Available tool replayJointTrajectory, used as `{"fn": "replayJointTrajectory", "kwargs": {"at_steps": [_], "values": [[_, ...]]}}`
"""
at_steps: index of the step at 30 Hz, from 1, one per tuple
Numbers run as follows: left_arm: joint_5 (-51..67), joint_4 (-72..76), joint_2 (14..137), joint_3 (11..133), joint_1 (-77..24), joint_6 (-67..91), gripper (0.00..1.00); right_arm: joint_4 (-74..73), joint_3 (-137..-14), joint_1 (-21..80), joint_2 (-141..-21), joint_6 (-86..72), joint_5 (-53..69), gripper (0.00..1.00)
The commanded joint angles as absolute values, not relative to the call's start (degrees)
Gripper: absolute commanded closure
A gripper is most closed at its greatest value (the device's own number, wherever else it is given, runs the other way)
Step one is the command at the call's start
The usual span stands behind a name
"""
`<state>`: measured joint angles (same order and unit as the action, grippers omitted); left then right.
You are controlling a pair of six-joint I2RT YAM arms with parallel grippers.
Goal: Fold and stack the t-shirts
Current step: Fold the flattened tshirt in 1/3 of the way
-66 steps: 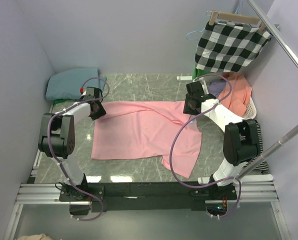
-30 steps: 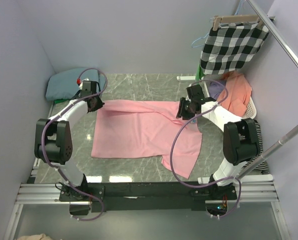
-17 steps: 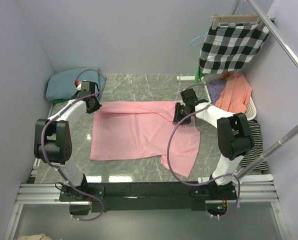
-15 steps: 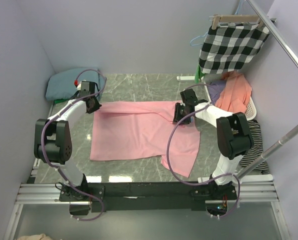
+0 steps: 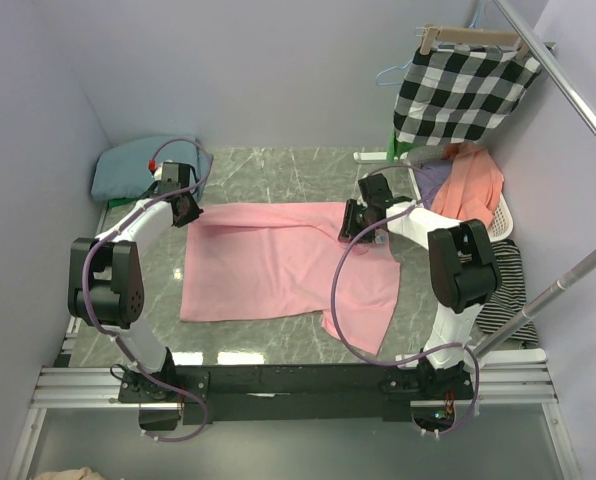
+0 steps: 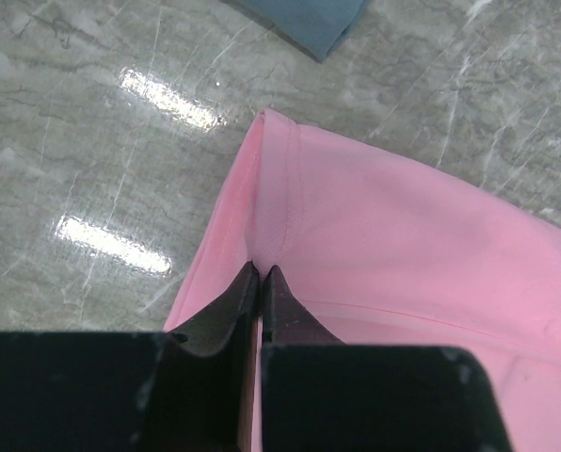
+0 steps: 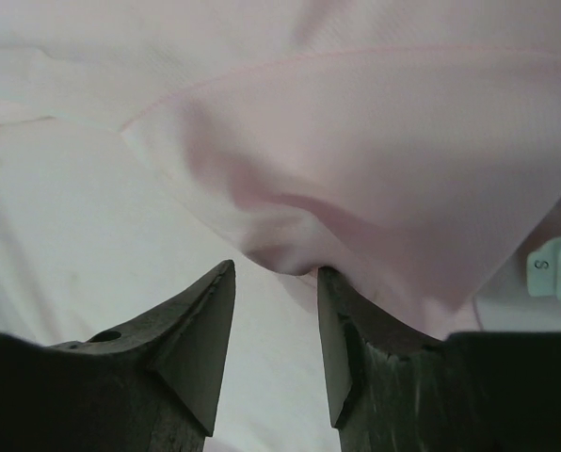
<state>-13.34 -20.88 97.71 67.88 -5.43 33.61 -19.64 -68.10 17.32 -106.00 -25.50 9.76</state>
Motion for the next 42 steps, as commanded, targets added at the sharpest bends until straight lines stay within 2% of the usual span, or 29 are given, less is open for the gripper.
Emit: {"fn": "replayJointTrajectory", "kwargs": {"at_steps": [1, 10, 13, 15, 16, 18, 30, 42], "values": [[-13.01, -20.39, 96.24, 69.43, -5.19, 32.52, 0.94, -16.26, -70.66, 17.23, -106.08, -27.33, 10.81, 0.51], [-12.92, -20.3, 96.5, 69.26, -5.19, 32.43, 0.94, -17.14, -73.91, 17.23, -109.86, -27.6, 7.66, 0.53], [-13.1, -20.48, 96.68, 69.26, -5.27, 32.43, 0.94, -18.89, -75.05, 17.31, -110.65, -27.42, 6.07, 0.65], [-13.18, -20.48, 96.68, 69.26, -5.27, 32.52, 0.94, -19.69, -74.88, 17.31, -110.57, -27.16, 4.4, 0.69], [-13.1, -20.57, 96.77, 69.17, -5.19, 32.52, 0.94, -19.86, -74.71, 17.31, -110.31, -27.07, 3.87, 0.82], [-13.27, -20.48, 96.86, 69.08, -5.27, 32.52, 0.94, -20.04, -74.44, 17.31, -109.6, -26.72, 2.9, 0.99], [-15.38, -23.2, 97.12, 71.89, -4.83, 30.5, 0.94, -21.7, -68.55, 17.23, -94.58, -23.29, 1.76, 1.0], [-14.85, -24.78, 98.61, 73.12, -3.43, 30.32, 0.93, -29.26, -73.47, 17.23, -97.37, -20.83, 1.67, 1.0]]}}
